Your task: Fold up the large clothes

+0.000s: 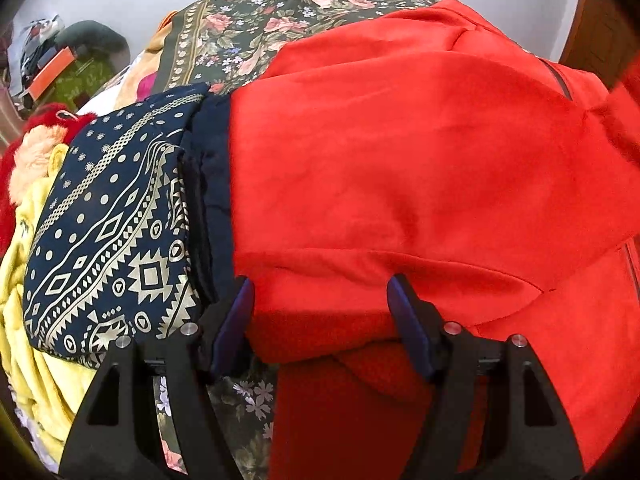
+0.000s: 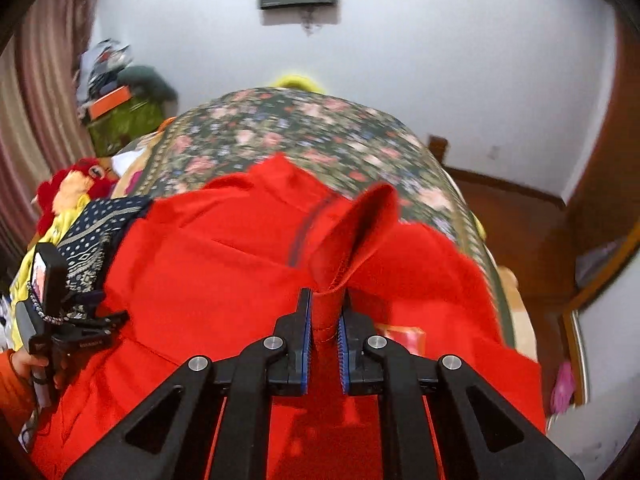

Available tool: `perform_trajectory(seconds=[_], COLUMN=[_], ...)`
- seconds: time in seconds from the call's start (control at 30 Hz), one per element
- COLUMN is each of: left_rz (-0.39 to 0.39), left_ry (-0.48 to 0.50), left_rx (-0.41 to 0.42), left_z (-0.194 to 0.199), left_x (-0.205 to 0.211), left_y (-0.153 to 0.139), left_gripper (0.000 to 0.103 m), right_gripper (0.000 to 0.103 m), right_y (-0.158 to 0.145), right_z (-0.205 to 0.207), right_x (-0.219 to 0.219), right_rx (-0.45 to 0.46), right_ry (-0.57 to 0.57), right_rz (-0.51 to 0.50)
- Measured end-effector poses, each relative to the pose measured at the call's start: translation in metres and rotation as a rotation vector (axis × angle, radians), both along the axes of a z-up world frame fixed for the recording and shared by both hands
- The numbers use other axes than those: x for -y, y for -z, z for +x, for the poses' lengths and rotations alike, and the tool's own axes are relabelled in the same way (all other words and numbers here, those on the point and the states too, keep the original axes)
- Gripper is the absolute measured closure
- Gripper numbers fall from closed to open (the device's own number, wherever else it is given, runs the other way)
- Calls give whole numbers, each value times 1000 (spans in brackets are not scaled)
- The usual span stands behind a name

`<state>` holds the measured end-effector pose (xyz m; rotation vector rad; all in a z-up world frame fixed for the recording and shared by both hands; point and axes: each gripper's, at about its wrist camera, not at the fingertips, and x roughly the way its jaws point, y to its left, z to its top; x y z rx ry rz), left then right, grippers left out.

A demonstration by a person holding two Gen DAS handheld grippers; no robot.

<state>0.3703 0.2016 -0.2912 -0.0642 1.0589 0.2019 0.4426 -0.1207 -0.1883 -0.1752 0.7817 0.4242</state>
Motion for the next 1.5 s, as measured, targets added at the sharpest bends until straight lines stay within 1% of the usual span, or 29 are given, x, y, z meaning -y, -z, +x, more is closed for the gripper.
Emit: perform_trajectory(seconds=[0.13, 0.2, 0.27, 0.33, 0.43, 0.53, 0.6, 0.63, 0.67, 0.7, 0.73, 0.77, 0.8, 0.83, 0.9, 0.97, 1.07, 1.2, 1.27, 1.33, 1.43, 1.5], left_rz=[11, 20, 32, 47, 68, 77, 79, 75, 68, 63, 57, 55, 57, 60, 66, 81, 72, 80, 99, 111, 105, 95], left_ry=[-14, -20, -20, -19, -16, -21, -27, -30, -36, -39, -43, -45, -46, -49, -55, -62, -84, -67, -58, -49, -24, 0], left_rx=[-10, -17, -22, -29, -36, -41, -41, -42, -43, -44, -44, -44, -43, -42, -39, -26, -13, -61, -76, -68, -20, 16], left_z=[1, 2, 3, 4, 6, 8, 8, 8, 8, 8, 8, 8, 8, 7, 6, 4, -4, -13, -15, -15, -11, -5], left_x=[1, 1, 2, 4, 5, 4, 3, 2, 1, 0, 0, -1, -1, 0, -1, -1, -2, 1, 6, 12, 27, 41], left_y=[0, 0, 0, 0, 1, 1, 2, 3, 3, 4, 4, 4, 4, 5, 5, 5, 5, -5, -13, -25, -49, -65], left_gripper=[32, 31, 30, 30, 29, 26, 24, 23, 23, 23, 22, 22, 21, 19, 16, 10, 10, 11, 11, 11, 11, 11], right_gripper=[95, 95, 95, 95, 94, 93, 85, 73, 54, 46, 32, 22, 22, 22, 22, 22, 22, 22, 22, 22, 22, 22], right_y=[23, 39, 59, 72, 87, 96, 96, 94, 94, 93, 92, 91, 90, 89, 85, 81, 70, 52, 42, 34, 26, 27], right_z=[9, 13, 15, 15, 13, 17, 17, 17, 15, 13, 11, 11, 10, 9, 7, 6, -5, -19, -26, -31, -37, -39], right_x=[47, 59, 64, 65, 65, 67, 70, 71, 72, 74, 77, 80, 85, 91, 108, 120, 147, 178, 194, 213, 238, 253], right_rx=[-89, -140, -174, -190, -187, -226, -219, -204, -186, -166, -143, -128, -120, -131, -171, -194, -214, -216, -207, -207, -212, -220], right_ry=[60, 64, 59, 50, 56, 68, 81, 94, 111, 123, 140, 154, 163, 168, 191, 209, 231, 243, 260, 270, 288, 307], right_rz=[35, 32, -8, -40, -111, -137, -152, -173, -201, -229, -262, -283, -294, -283, -236, -217, -169, -90, -65, -34, 23, 56])
